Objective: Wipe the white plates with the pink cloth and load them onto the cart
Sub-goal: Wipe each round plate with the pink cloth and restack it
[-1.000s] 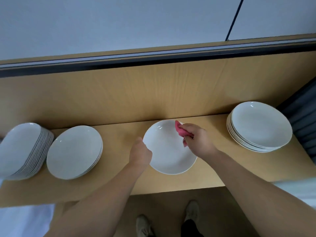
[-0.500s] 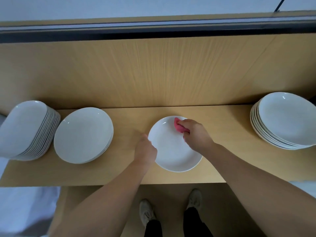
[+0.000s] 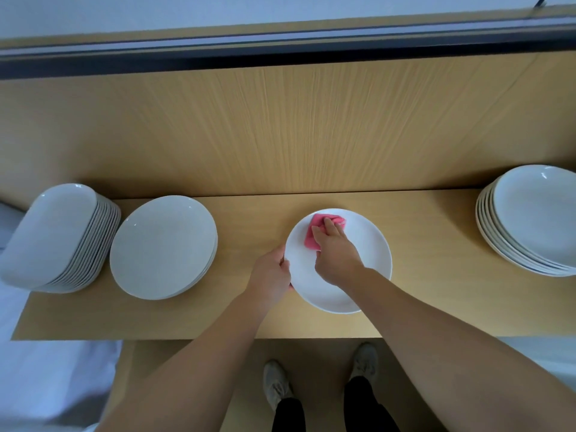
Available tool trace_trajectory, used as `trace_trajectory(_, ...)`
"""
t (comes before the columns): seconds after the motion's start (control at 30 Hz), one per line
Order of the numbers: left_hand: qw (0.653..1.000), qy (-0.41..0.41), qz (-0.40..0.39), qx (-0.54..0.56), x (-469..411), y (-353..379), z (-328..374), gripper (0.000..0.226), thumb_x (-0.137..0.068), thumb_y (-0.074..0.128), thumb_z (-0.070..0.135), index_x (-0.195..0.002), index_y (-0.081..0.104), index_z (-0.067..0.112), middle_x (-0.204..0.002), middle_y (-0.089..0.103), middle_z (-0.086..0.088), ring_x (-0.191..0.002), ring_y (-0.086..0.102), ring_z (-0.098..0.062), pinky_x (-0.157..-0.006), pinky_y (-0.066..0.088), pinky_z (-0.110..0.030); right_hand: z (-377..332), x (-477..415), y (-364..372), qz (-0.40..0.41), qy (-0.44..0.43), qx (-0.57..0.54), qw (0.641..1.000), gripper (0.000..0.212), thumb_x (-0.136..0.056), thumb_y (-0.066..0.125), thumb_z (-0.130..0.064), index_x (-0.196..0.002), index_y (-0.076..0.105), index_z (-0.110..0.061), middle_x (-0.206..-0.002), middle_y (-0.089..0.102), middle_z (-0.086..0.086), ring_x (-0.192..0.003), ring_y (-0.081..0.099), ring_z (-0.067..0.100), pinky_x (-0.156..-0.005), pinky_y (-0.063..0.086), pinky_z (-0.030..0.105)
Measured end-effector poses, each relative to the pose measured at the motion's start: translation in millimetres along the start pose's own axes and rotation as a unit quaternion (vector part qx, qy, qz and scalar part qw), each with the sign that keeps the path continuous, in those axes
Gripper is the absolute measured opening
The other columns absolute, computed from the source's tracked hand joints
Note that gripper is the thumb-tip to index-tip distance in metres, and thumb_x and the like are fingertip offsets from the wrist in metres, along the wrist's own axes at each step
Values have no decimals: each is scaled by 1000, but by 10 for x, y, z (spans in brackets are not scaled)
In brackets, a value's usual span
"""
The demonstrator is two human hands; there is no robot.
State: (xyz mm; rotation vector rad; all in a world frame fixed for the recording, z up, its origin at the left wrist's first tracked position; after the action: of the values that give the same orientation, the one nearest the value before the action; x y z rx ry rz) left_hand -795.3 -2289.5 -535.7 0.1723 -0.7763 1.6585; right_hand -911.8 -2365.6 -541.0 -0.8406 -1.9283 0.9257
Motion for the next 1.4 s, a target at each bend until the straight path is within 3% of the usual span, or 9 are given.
trace_trajectory(0.3,998,-19,-7,61,-5,0,-4,39,-96,37,6,-88,67,29,-88,71,-7,-82,69,-26,-69,61,-41,-317,166,132,-31,-128,-19,991,69,-86,51,-2,-150,35,-20,-162,14,0,-150,6,19,-114,28,37)
trace_trajectory(0.53,999,-33,21,13,-88,-20,-65,29,-92,38,5,-91,67,4,-87,68,-22,-73,69,-35,-63,60,-45,-327,384,236,-73,-227,1,971,58,-88,43,-3,-142,48,-23,-155,36,-3,-149,15,19,-120,16,41)
trace_trajectory(0.67,998,-35,39,-32,-100,-38,-48,31,-89,35,3,-92,66,5,-86,68,-20,-80,68,-39,-65,59,-47,-282,585,226,-126,-268,45,954,39,-91,42,-5,-122,63,-12,-138,53,0,-142,27,17,-115,18,26)
trace_trajectory(0.83,996,-43,34,-65,-53,-23,15,33,-92,33,6,-99,64,13,-87,69,-11,-68,70,-27,-39,42,-15,-35,793,258,-225,-268,63,935,41,-80,40,2,-105,66,-16,-122,58,-7,-132,30,10,-110,30,38)
trace_trajectory(1.03,992,-46,36,-110,-63,-27,73,32,-86,37,4,-106,60,14,-95,66,-5,-76,68,-25,-60,54,-31,184,908,81,-229,-271,120,927,26,-82,38,-9,-84,60,-23,-100,56,-14,-114,35,1,-94,38,37)
trace_trajectory(1.17,929,114,65,-346,4,56,486,48,-85,45,-2,-130,48,16,-134,45,4,-113,52,-21,-84,45,-32,191,904,79,-215,-273,122,930,20,-92,43,-20,-86,61,-25,-103,54,-16,-119,34,1,-84,29,29)
trace_trajectory(1.23,867,220,-4,-447,75,381,601,48,-87,44,0,-133,48,13,-146,38,3,-133,37,-18,-104,33,-28,187,894,91,-208,-280,124,929,21,-92,43,-20,-86,63,-24,-102,55,-15,-117,38,6,-85,27,24)
trace_trajectory(1.3,813,229,-84,-529,87,619,463,49,-93,40,5,-141,42,12,-154,30,-2,-143,24,-18,-117,13,-29,184,896,85,-206,-278,126,930,22,-90,42,-17,-84,62,-23,-100,56,-14,-113,40,6,-85,27,23)
trace_trajectory(1.4,786,198,-129,-572,41,656,305,54,-98,35,7,-150,25,14,-162,11,-4,-147,15,-17,-120,3,-33,226,891,43,-221,-264,139,929,24,-83,39,-11,-76,59,-23,-93,55,-14,-106,42,8,-89,38,32)
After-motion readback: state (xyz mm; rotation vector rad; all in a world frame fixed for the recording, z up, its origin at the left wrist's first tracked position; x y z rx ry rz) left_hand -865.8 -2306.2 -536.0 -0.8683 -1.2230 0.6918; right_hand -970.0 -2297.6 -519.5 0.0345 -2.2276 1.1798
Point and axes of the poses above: each hand's wrist, its own x-axis away from the middle knuckle, its own y-axis out of the palm, z = x × y, the point moved 10 cm from there along -x, towards the middle knuckle
